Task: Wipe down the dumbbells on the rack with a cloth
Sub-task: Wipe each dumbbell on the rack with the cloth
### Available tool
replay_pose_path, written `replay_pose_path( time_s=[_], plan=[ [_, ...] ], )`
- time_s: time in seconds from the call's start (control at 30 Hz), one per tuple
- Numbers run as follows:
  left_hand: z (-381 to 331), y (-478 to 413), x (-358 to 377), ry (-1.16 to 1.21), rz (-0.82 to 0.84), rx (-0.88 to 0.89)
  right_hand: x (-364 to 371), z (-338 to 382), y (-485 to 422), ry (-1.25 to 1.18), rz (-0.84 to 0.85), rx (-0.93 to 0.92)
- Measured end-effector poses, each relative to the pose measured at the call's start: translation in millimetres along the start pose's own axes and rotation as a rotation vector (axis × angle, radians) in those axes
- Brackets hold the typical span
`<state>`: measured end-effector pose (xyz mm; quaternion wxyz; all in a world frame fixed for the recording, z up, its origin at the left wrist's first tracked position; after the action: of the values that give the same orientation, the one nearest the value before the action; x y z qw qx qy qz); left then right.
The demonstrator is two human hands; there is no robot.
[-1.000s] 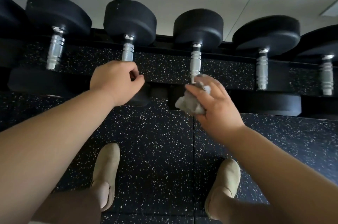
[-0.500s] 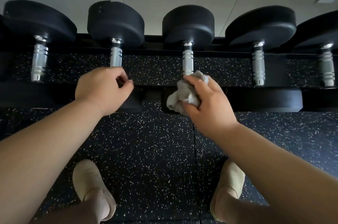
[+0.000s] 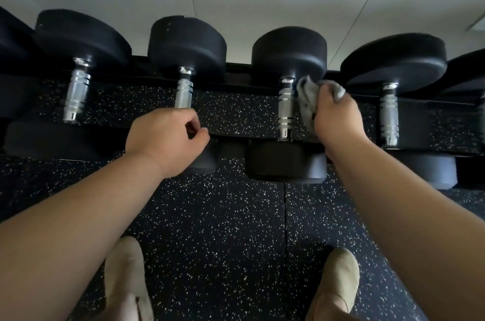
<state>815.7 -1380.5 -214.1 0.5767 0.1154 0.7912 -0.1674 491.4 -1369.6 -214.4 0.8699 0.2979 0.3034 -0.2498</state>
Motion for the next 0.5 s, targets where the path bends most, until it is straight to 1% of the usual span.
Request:
replay_pose_path(
  time_s=[0.07, 0.1, 0.17, 0.23, 0.3, 0.33, 0.4, 0.43, 0.5],
  plan=[
    [0, 0, 0, -0.006, -0.004, 0.009, 24, 31, -6, 0.098, 0.056, -0.095],
    [0, 0, 0, -0.01, -0.007, 0.012, 42, 36, -7, 0.196, 0.111, -0.103],
    [0, 0, 1, -0.005, -0.01, 0.017, 69, 31, -1, 0.422, 0.194, -0.112],
    [0, 1, 0, 0.013, -0.021, 0.022, 73, 23, 15, 0.643, 0.282, -0.162],
    [-1, 1, 0, 0.03, -0.022, 0.025, 70, 3, 24, 0.778, 0.423, -0.142],
    [-1, 0, 0, 0.031, -0.019, 0.027, 66, -5, 25, 0.782, 0.469, -0.098],
    [-1, 0, 0, 0.029, -0.015, 0.03, 66, -3, 26, 0.652, 0.51, -0.058],
    [0, 0, 0, 0.031, -0.011, 0.03, 67, 7, 23, 0.572, 0.476, -0.073],
    [0, 0, 1, 0.034, -0.011, 0.027, 66, 20, -1, 0.358, 0.298, -0.046]
  ],
)
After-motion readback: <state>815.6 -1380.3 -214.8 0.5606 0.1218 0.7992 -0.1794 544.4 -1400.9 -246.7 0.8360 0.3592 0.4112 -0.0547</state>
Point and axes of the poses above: each hand's wrist, its own y-axis away from the middle knuckle, its own x-axis out of the palm, z = x × y, the point moved 10 cm from there along -y, towards the middle knuckle, and after that the axes turned 15 degrees about x, right-handed, at the moved point
